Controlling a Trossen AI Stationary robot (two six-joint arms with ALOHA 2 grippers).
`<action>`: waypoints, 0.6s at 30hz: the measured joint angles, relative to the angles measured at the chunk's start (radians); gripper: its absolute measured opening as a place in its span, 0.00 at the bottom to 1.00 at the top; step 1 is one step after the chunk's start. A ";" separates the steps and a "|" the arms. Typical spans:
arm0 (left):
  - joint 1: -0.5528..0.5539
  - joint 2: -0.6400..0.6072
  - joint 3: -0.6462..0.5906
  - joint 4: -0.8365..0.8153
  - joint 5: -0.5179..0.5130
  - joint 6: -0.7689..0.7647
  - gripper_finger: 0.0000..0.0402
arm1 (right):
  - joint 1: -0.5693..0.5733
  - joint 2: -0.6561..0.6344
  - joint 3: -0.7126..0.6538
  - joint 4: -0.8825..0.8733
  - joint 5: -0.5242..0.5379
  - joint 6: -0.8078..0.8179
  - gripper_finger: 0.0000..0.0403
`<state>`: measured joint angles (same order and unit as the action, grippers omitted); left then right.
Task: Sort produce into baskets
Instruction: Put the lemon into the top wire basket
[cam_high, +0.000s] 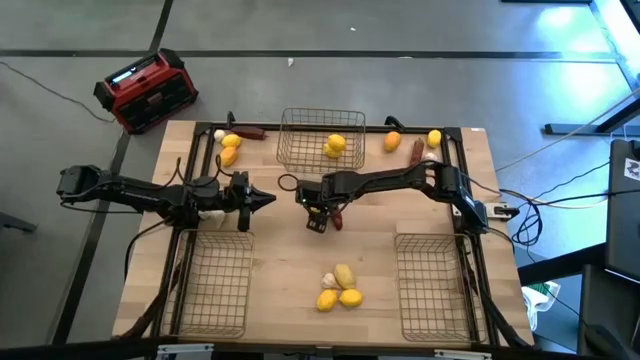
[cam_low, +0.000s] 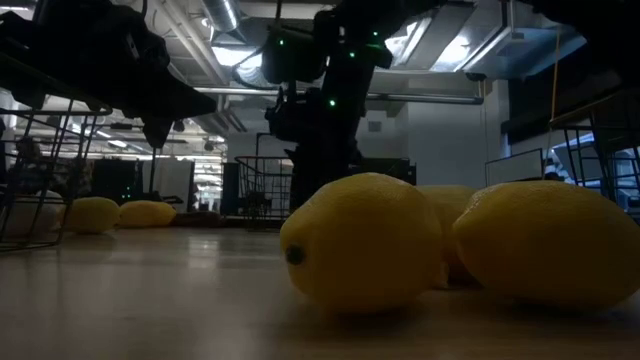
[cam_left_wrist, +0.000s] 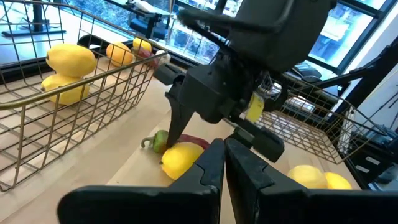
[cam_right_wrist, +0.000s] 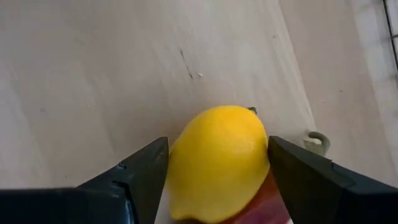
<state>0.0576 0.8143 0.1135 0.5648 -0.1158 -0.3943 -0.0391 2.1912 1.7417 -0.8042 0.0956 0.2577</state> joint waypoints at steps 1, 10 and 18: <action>0.000 0.000 0.000 0.000 0.000 0.000 0.03 | 0.000 -0.001 -0.012 0.013 0.000 0.000 0.67; 0.000 0.000 0.000 0.000 0.000 0.000 0.03 | 0.000 -0.004 -0.053 0.047 -0.002 0.004 0.67; 0.000 0.000 0.000 0.000 0.000 0.000 0.03 | 0.000 0.001 -0.057 0.101 0.021 -0.004 0.67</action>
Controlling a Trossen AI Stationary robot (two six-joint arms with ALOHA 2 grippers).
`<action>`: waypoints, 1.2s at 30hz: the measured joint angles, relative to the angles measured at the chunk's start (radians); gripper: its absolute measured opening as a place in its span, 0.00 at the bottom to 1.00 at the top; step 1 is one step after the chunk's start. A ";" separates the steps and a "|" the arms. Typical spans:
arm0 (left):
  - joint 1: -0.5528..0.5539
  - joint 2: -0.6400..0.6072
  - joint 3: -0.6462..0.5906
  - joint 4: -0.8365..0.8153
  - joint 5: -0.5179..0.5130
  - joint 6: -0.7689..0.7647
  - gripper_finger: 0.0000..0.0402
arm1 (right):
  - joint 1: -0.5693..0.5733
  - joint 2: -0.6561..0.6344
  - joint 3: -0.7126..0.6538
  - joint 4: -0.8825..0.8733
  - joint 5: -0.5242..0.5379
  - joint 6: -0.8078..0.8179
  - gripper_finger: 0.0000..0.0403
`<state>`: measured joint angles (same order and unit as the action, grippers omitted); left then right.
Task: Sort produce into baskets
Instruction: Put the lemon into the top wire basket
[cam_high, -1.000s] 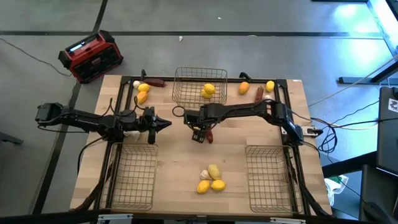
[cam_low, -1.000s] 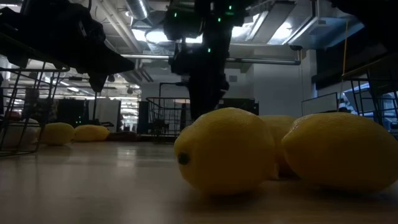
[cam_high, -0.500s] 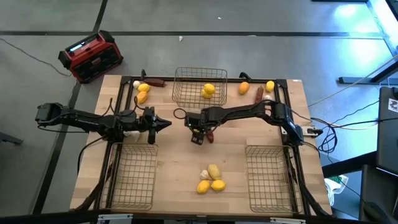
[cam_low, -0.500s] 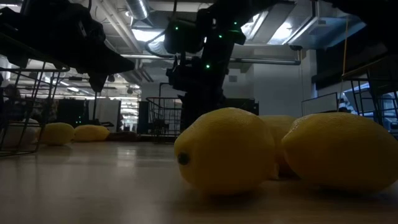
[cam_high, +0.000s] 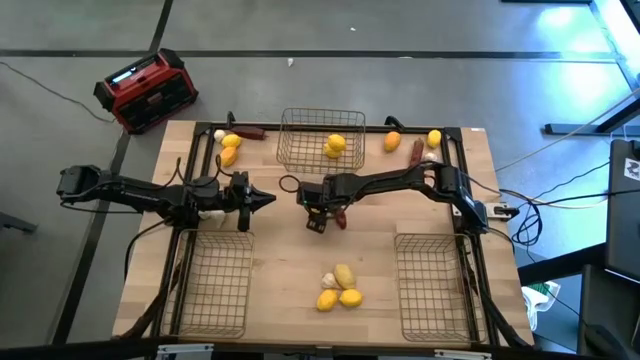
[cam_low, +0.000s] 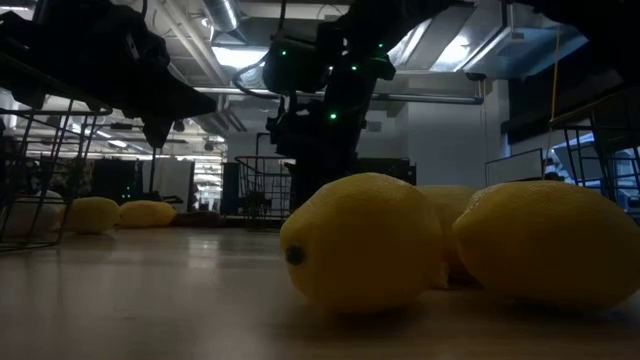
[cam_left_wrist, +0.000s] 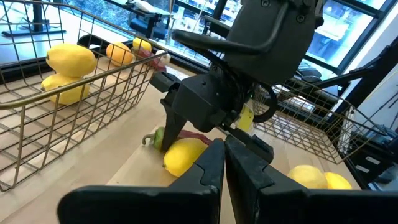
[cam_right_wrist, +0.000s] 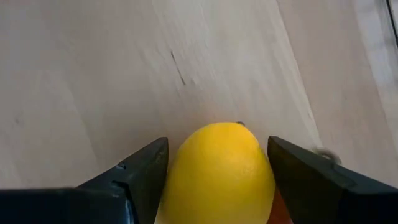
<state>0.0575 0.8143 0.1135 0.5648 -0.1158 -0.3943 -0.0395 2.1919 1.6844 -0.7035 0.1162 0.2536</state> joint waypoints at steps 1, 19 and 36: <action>0.000 0.000 0.000 0.000 0.000 0.000 0.03 | 0.001 0.001 0.000 0.021 -0.002 -0.005 0.67; 0.000 0.000 0.000 0.000 0.000 0.000 0.03 | 0.009 0.002 0.192 -0.133 -0.006 -0.053 0.67; 0.000 0.000 0.000 0.000 0.000 0.000 0.03 | 0.034 0.060 0.185 -0.039 -0.032 -0.111 0.67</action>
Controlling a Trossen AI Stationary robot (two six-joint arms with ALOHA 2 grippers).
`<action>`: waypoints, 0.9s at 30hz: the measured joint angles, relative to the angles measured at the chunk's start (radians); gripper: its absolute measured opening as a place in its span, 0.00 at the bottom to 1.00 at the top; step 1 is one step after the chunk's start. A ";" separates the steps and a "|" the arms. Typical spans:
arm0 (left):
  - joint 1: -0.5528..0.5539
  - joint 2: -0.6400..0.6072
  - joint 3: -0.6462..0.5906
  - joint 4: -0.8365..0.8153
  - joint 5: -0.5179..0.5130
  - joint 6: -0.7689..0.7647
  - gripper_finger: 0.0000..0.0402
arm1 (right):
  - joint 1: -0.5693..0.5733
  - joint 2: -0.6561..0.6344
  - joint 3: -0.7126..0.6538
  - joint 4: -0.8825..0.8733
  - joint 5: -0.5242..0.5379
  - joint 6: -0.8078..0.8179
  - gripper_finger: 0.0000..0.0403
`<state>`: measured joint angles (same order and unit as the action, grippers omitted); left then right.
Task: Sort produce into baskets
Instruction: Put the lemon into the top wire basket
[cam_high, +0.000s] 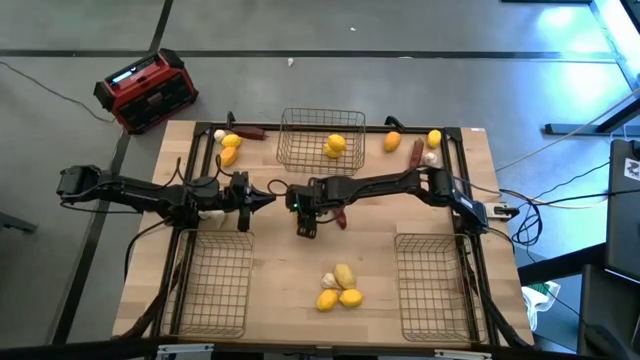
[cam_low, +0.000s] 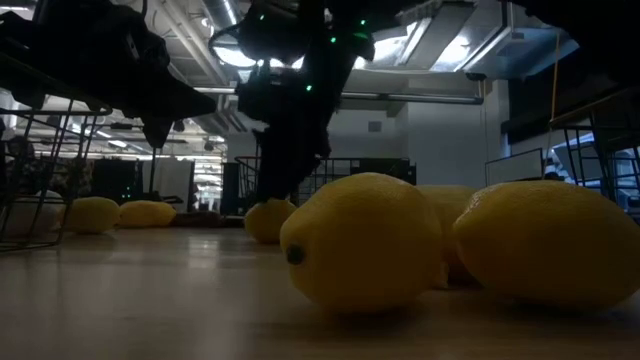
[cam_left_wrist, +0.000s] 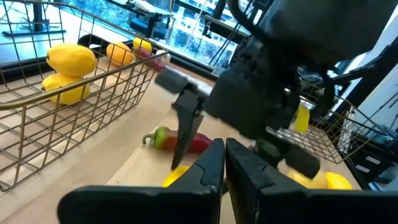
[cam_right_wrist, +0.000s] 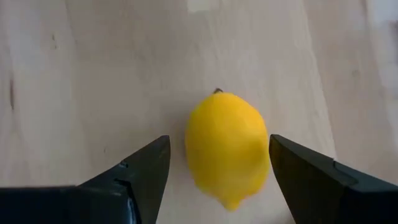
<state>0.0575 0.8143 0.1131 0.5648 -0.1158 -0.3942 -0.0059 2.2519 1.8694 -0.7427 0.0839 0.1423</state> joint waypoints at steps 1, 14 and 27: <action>0.000 0.000 0.000 0.000 0.000 0.000 0.03 | 0.000 0.004 0.000 -0.010 -0.006 -0.010 0.67; 0.000 0.000 0.000 0.000 0.000 0.000 0.03 | -0.027 0.050 0.000 0.031 -0.114 -0.036 0.67; 0.000 0.000 0.000 -0.005 0.000 0.000 0.03 | -0.034 0.074 0.000 0.060 -0.171 -0.039 0.53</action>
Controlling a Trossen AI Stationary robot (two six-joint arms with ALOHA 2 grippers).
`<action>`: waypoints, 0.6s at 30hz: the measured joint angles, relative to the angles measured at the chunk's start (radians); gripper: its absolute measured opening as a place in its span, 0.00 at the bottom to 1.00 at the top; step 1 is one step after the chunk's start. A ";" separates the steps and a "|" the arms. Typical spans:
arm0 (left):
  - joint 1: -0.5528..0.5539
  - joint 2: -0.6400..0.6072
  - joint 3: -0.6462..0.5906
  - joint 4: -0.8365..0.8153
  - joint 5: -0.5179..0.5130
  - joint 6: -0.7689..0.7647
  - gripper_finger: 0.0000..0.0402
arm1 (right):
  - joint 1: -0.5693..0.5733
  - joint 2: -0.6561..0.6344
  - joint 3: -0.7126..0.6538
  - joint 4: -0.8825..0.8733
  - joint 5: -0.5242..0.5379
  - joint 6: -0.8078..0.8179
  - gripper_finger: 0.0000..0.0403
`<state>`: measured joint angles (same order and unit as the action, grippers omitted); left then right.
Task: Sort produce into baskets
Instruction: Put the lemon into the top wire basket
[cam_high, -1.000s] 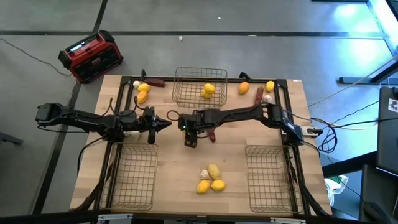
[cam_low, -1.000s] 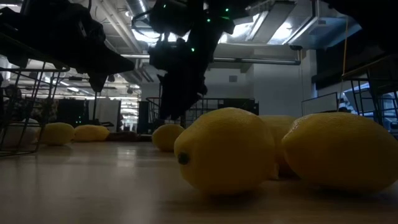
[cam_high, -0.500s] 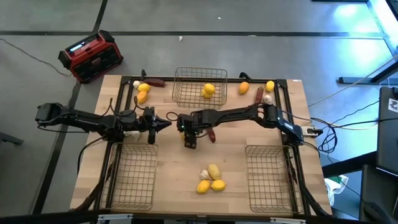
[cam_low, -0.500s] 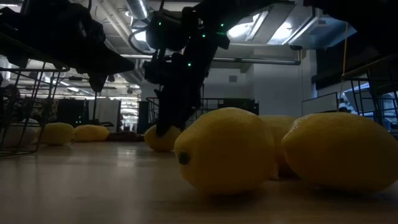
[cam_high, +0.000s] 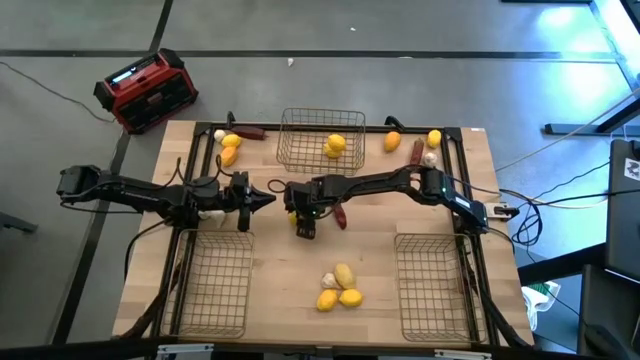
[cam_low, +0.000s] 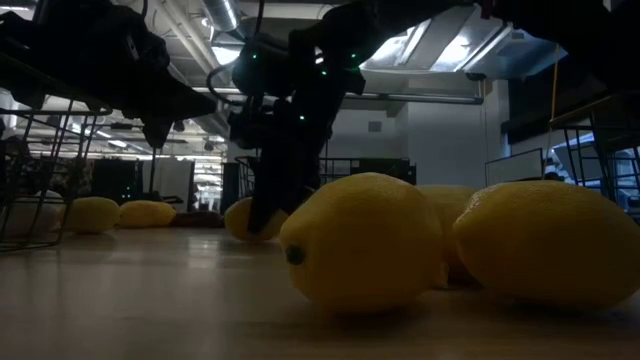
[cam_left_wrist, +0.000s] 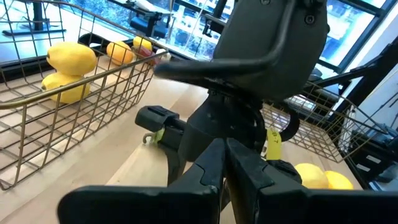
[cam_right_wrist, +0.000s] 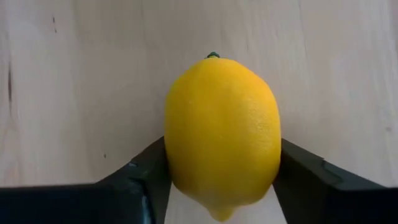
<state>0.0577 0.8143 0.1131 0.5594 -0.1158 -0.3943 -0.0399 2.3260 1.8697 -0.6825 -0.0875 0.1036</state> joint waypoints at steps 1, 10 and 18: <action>0.000 0.000 0.000 0.000 0.000 0.000 0.03 | 0.000 0.000 0.000 -0.001 0.000 0.000 0.50; 0.000 0.000 0.000 0.000 0.000 0.000 0.03 | 0.000 -0.030 0.000 -0.052 0.036 -0.001 0.49; 0.000 0.000 0.000 -0.002 0.000 0.000 0.03 | 0.000 -0.114 0.000 -0.129 0.082 -0.007 0.48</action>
<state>0.0577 0.8143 0.1131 0.5574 -0.1158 -0.3939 -0.0399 2.2116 1.8694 -0.8120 -0.0055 0.0963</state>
